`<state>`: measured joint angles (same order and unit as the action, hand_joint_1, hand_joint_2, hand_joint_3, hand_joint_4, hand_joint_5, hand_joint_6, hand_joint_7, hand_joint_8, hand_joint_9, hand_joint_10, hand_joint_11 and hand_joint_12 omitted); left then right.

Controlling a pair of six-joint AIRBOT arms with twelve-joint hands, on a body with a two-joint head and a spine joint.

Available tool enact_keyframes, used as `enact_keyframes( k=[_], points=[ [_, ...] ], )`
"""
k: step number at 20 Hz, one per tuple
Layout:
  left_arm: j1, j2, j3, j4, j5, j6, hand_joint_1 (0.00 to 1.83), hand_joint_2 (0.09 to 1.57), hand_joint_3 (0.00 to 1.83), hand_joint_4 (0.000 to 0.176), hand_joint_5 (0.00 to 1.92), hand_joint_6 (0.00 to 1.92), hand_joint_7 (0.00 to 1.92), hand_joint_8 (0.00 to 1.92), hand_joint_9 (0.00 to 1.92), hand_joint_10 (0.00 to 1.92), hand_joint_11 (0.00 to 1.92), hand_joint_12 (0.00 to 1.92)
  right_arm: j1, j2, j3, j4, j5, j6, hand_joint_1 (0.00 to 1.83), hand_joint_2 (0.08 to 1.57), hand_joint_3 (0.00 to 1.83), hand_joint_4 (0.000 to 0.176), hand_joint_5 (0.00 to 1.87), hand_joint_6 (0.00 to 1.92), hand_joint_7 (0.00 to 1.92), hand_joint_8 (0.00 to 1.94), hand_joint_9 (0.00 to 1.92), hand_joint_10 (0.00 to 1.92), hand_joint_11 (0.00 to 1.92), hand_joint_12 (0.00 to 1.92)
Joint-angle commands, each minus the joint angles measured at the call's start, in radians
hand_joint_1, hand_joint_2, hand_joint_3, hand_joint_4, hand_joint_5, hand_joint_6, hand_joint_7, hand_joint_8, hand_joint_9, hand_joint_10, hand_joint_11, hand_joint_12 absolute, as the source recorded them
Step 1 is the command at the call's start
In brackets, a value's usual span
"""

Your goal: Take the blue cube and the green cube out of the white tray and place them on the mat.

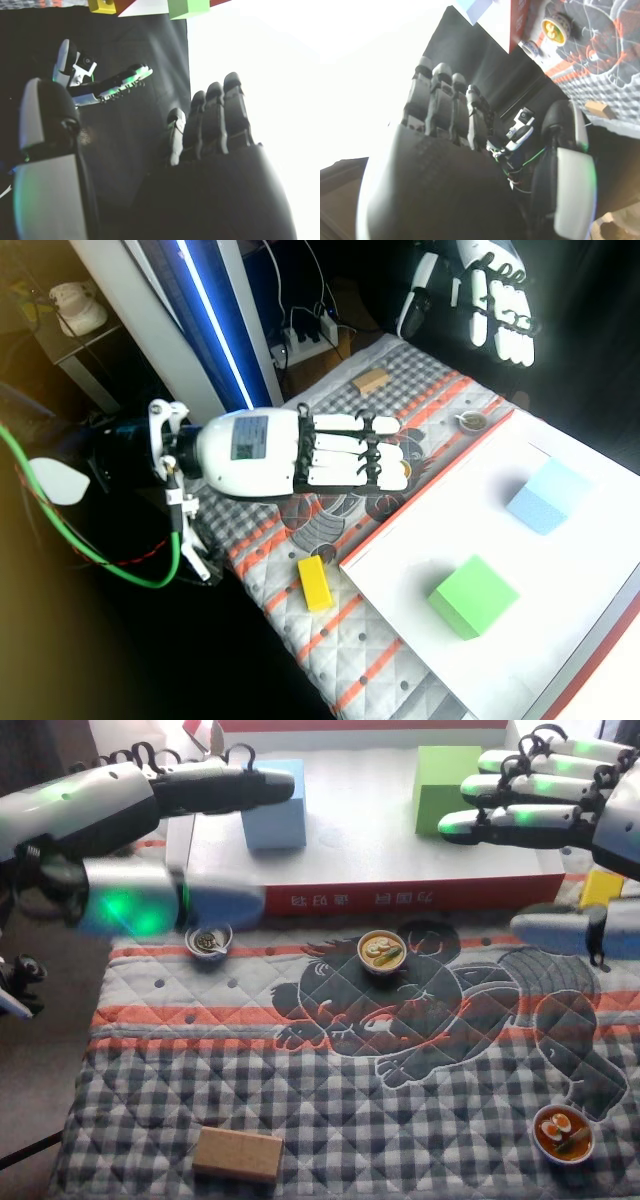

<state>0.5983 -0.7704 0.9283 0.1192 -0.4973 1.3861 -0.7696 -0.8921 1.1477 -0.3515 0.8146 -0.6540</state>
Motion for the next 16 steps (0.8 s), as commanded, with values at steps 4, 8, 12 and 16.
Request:
enact_keyframes(
  k=[4, 8, 12, 16],
  points=[
    [-0.037, -0.033, 0.025, -0.081, -0.089, 0.091, 0.03, 1.28, 0.0, 0.17, 0.24, 0.0, 0.24, 0.0, 0.26, 0.0, 0.0, 0.53, 0.033, -0.016, 0.012, 0.045, 0.108, -0.002, 0.28, 1.26, 0.0, 0.095, 0.34, 0.0, 0.21, 0.0, 0.12, 0.0, 0.0, 0.44],
    [-0.084, -0.136, 0.122, -0.275, -0.033, 0.287, 0.23, 1.08, 0.0, 0.176, 0.03, 0.0, 0.01, 0.0, 0.01, 0.0, 0.0, 0.08, 0.117, -0.118, 0.118, 0.139, 0.071, -0.017, 0.47, 1.13, 0.0, 0.086, 0.2, 0.0, 0.12, 0.0, 0.09, 0.0, 0.0, 0.32],
    [-0.128, -0.22, 0.236, -0.36, 0.031, 0.302, 0.43, 0.95, 0.0, 0.176, 0.0, 0.0, 0.0, 0.0, 0.0, 0.0, 0.0, 0.0, 0.209, -0.204, 0.216, 0.16, -0.045, -0.017, 0.62, 0.97, 0.0, 0.161, 0.07, 0.0, 0.03, 0.0, 0.02, 0.0, 0.0, 0.23],
    [-0.177, -0.317, 0.351, -0.488, 0.115, 0.427, 0.58, 0.86, 0.0, 0.176, 0.0, 0.0, 0.0, 0.0, 0.0, 0.0, 0.0, 0.0, 0.253, -0.275, 0.309, 0.208, -0.115, -0.017, 0.67, 0.99, 0.01, 0.159, 0.06, 0.0, 0.04, 0.02, 0.01, 0.0, 0.01, 0.01]
  ],
)
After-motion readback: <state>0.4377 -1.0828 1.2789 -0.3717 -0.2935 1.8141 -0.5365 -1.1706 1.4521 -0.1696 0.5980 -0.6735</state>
